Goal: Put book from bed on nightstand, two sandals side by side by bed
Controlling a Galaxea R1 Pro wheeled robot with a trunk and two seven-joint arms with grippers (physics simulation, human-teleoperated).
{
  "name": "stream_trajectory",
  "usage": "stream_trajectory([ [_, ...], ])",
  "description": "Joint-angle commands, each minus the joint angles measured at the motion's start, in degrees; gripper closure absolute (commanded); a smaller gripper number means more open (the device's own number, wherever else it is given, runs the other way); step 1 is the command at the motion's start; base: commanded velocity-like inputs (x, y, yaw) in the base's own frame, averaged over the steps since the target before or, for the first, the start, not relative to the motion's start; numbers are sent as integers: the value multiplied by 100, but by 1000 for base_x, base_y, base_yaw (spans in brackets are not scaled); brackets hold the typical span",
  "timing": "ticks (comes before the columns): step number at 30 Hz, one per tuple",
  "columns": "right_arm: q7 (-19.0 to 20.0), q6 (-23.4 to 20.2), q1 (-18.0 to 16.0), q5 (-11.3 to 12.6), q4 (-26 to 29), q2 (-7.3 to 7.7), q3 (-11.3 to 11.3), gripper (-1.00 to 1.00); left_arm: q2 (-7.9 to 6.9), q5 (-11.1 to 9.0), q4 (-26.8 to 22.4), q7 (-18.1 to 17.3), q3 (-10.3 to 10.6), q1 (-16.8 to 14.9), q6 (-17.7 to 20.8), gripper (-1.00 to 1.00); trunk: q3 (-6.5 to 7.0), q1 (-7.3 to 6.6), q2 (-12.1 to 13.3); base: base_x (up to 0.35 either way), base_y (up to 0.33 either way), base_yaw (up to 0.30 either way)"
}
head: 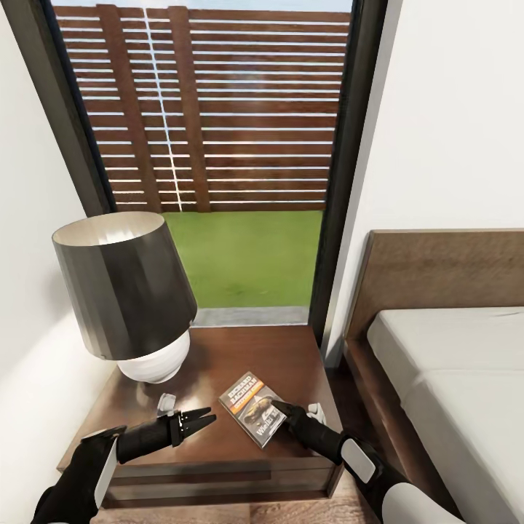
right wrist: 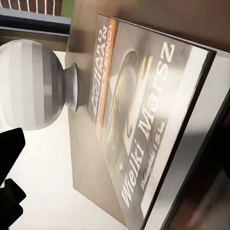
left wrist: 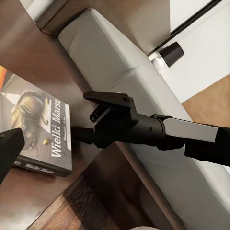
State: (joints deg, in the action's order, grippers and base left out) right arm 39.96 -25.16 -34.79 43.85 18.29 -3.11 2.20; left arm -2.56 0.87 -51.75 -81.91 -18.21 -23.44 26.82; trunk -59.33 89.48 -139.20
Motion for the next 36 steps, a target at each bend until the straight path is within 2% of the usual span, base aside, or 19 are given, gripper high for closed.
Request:
stream_trajectory([
  [1,-15,-16,-1,35,-1,3,26,-100,1,10,-2,-26,-7,-3,60,-100,-5,-1,-2,0,0,0],
  [14,-15,-16,-1,36,1,3,26,-100,1,10,-2,-26,-7,-3,60,-100,-5,-1,-2,-3,0,0],
  [29,-15,-16,-1,35,1,3,26,-100,1,1,-2,-26,-10,-3,60,-100,-5,-1,-2,-63,0,0],
  [36,-15,-16,-1,36,0,3,26,-100,1,1,-2,-26,-13,-3,60,-100,-5,-1,-2,-168,0,0],
])
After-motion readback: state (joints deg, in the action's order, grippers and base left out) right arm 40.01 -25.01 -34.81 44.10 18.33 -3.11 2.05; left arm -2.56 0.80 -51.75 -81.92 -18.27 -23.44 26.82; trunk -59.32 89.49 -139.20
